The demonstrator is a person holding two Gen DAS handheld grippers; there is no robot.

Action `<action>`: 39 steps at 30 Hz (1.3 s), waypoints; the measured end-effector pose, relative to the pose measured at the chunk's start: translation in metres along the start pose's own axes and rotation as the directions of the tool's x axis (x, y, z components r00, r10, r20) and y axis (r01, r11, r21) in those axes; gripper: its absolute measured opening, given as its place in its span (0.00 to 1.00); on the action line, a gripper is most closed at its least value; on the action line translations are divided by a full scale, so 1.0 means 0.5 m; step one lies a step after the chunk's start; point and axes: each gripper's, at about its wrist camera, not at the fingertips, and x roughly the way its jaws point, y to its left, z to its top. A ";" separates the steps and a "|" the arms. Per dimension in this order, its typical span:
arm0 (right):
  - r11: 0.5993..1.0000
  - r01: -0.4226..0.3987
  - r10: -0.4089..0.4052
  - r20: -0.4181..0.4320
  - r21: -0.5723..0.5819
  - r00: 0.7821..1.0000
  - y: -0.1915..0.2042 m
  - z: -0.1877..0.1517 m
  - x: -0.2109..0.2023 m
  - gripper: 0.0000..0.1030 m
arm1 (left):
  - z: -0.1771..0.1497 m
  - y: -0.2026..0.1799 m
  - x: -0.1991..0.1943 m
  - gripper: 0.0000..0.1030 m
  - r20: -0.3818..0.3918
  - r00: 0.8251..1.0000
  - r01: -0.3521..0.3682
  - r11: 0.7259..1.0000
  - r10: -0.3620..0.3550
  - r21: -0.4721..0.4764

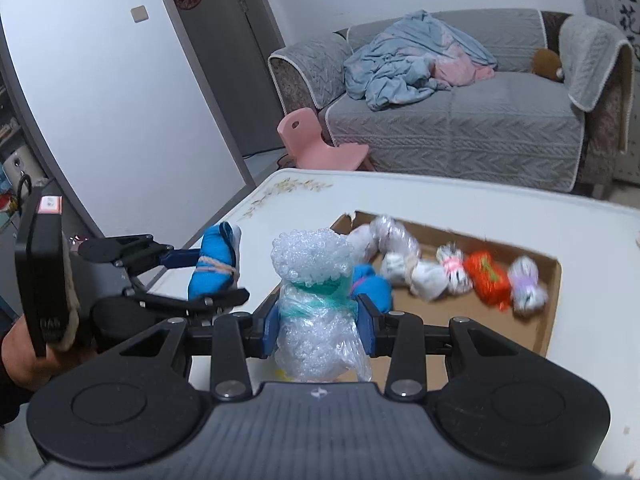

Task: Organize objects
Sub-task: 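Carry both bundles into the tray and open both tools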

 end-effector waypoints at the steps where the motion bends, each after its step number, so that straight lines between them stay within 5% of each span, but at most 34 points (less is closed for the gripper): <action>1: 1.000 -0.004 0.004 -0.012 0.005 1.000 -0.008 0.003 0.013 0.35 | 0.001 -0.004 0.013 0.63 -0.004 1.000 0.004 1.000 -0.004 0.017; 11: 0.998 -0.033 0.039 -0.135 0.046 0.990 -0.042 -0.004 0.139 0.35 | 0.001 -0.021 0.146 0.63 -0.076 0.997 0.031 0.996 -0.025 0.085; 18: 0.998 -0.034 0.042 -0.178 0.049 0.983 -0.042 -0.005 0.195 0.35 | -0.023 -0.028 0.202 0.63 -0.122 0.992 0.034 0.999 -0.029 0.043; 39: 0.999 -0.033 0.042 -0.259 0.042 0.965 -0.027 -0.033 0.257 0.35 | -0.047 -0.051 0.212 0.63 -0.161 0.987 0.001 0.999 0.005 0.034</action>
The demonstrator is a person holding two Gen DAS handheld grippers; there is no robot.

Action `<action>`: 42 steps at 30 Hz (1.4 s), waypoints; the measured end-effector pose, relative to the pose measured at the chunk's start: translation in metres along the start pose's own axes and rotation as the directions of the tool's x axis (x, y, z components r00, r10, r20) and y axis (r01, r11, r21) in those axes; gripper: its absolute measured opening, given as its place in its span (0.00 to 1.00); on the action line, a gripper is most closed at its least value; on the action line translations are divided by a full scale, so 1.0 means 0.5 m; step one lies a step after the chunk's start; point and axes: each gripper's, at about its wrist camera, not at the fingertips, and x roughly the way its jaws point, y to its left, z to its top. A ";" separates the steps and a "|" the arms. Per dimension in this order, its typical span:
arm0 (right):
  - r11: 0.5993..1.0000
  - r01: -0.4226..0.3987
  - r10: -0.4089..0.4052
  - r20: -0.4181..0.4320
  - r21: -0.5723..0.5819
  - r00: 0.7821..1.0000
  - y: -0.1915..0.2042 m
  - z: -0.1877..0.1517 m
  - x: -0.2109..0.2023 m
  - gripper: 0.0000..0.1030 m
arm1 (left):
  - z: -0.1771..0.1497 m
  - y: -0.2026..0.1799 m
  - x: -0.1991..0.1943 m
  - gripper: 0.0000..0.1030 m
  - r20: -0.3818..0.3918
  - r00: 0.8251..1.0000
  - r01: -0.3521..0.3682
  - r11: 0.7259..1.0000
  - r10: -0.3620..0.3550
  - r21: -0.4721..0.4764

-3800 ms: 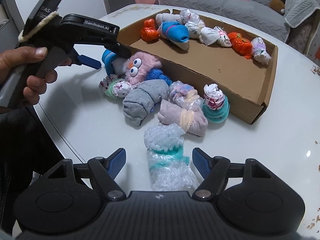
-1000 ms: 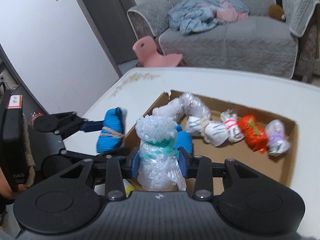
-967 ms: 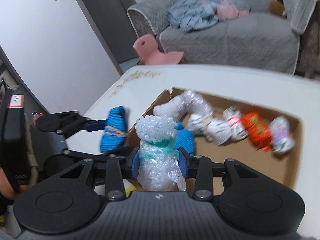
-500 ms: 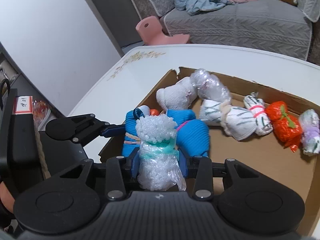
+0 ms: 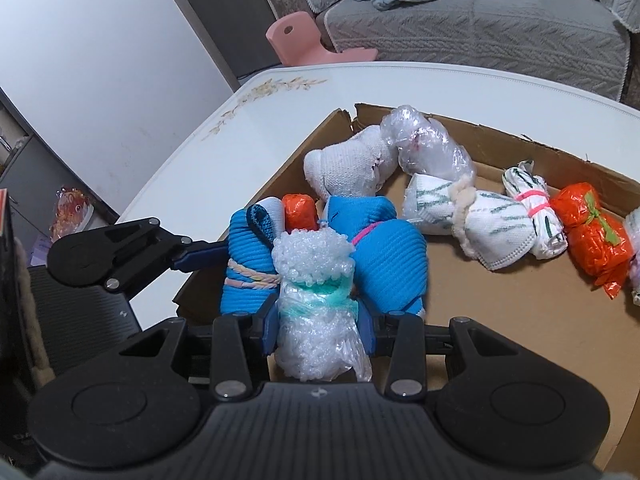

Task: Organize objects
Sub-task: 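Carry both bundles into the tray and open both tools, then return both tools to the remaining pile beside the tray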

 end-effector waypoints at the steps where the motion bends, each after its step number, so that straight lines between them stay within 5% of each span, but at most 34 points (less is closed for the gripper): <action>1: 1.000 0.001 -0.001 -0.003 0.000 1.000 0.000 0.001 0.002 0.36 | -0.001 0.001 0.000 0.64 -0.002 1.000 0.002 1.000 -0.002 0.000; 13: 1.000 0.000 0.000 -0.012 0.009 1.000 -0.005 -0.004 0.006 0.38 | 0.000 -0.005 0.001 0.67 -0.018 1.000 -0.002 1.000 0.002 0.005; 19: 1.000 -0.003 0.004 -0.017 0.018 1.000 -0.004 -0.005 0.008 0.55 | 0.002 -0.016 -0.012 0.82 -0.006 1.000 0.010 1.000 -0.010 0.011; 42: 1.000 -0.010 0.010 0.019 -0.001 1.000 0.019 0.004 -0.024 0.64 | 0.012 -0.005 -0.072 0.91 0.010 1.000 -0.016 1.000 0.016 -0.022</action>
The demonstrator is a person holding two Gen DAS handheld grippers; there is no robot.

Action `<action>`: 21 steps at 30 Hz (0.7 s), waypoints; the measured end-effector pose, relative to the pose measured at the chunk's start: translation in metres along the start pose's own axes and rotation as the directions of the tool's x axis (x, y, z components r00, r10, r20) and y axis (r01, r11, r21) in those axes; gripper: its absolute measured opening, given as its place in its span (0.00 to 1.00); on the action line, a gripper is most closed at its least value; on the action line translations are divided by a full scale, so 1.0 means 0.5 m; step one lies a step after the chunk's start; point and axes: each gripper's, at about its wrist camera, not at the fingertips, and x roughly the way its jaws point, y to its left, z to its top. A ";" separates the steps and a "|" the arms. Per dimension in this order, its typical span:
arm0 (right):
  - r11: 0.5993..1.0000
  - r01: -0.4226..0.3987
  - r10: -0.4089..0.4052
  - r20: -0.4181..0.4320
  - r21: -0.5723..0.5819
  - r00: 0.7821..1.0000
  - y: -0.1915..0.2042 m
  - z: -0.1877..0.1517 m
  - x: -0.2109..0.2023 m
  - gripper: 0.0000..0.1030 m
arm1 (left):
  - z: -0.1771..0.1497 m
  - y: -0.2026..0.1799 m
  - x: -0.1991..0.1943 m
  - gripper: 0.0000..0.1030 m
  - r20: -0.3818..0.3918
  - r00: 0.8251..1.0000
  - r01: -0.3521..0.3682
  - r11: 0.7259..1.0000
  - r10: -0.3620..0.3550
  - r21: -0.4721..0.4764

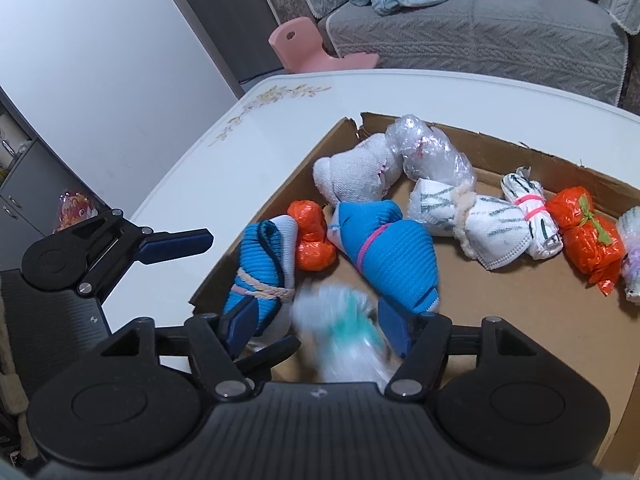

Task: Organize objects
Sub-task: 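Return both tools to the remaining pile beside the tray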

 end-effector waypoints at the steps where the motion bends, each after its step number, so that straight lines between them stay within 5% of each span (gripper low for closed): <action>1: 1.000 0.000 0.000 0.005 -0.004 1.000 0.003 0.001 -0.003 0.64 | -0.001 0.001 -0.005 0.91 0.002 1.000 -0.003 1.000 0.003 -0.001; 13: 1.000 0.011 -0.013 0.089 0.016 0.996 0.015 -0.009 -0.102 0.68 | -0.030 0.013 -0.077 0.93 0.011 1.000 -0.012 0.999 0.012 -0.038; 21: 0.985 0.143 -0.160 0.197 0.096 0.967 -0.028 -0.084 -0.250 0.79 | -0.093 0.019 -0.140 0.95 0.029 0.999 0.035 0.987 -0.030 -0.159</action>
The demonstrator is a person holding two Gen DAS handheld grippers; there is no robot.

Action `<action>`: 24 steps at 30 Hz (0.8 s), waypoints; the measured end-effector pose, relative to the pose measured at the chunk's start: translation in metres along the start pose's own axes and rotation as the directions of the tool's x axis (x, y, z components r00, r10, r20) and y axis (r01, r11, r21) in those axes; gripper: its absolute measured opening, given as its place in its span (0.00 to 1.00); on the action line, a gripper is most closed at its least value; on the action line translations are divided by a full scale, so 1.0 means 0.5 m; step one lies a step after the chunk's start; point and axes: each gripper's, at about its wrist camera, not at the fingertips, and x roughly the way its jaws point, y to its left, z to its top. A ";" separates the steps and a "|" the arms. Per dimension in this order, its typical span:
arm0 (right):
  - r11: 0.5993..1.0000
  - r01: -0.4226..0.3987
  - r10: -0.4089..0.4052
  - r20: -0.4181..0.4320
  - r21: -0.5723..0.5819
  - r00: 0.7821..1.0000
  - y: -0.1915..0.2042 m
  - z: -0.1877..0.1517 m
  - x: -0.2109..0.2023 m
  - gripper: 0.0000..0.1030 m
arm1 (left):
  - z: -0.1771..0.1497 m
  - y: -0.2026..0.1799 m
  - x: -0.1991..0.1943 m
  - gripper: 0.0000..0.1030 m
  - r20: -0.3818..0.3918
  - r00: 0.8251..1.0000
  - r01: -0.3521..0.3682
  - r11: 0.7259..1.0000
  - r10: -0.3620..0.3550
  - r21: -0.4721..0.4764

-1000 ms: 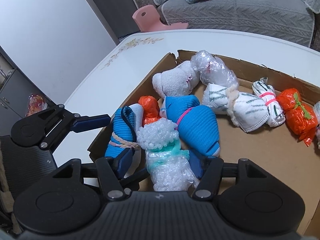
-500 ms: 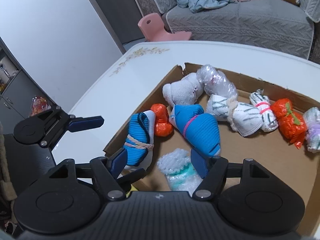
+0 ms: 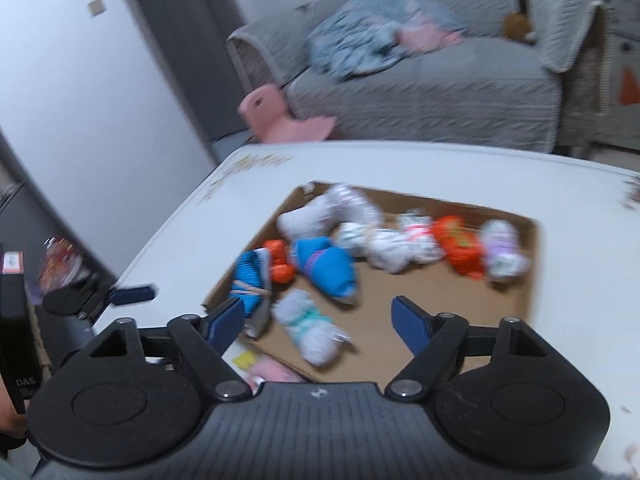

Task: Organize objects
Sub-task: 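Return both tools to the remaining pile beside the tray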

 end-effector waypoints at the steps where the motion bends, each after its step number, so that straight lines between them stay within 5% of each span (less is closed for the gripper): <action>1: 1.000 0.018 -0.018 0.002 0.017 1.000 -0.013 -0.013 -0.013 0.79 | -0.013 -0.002 -0.007 0.96 0.002 1.000 0.011 1.000 -0.011 -0.021; 11: 0.986 0.158 -0.155 -0.076 0.044 0.985 -0.051 -0.134 -0.035 0.79 | -0.150 -0.069 -0.038 0.97 -0.038 0.996 0.073 0.995 -0.076 -0.063; 24: 0.986 0.147 -0.136 -0.139 0.076 0.981 -0.036 -0.150 0.091 0.76 | -0.193 -0.066 -0.051 0.97 -0.027 0.998 0.057 0.993 -0.060 -0.102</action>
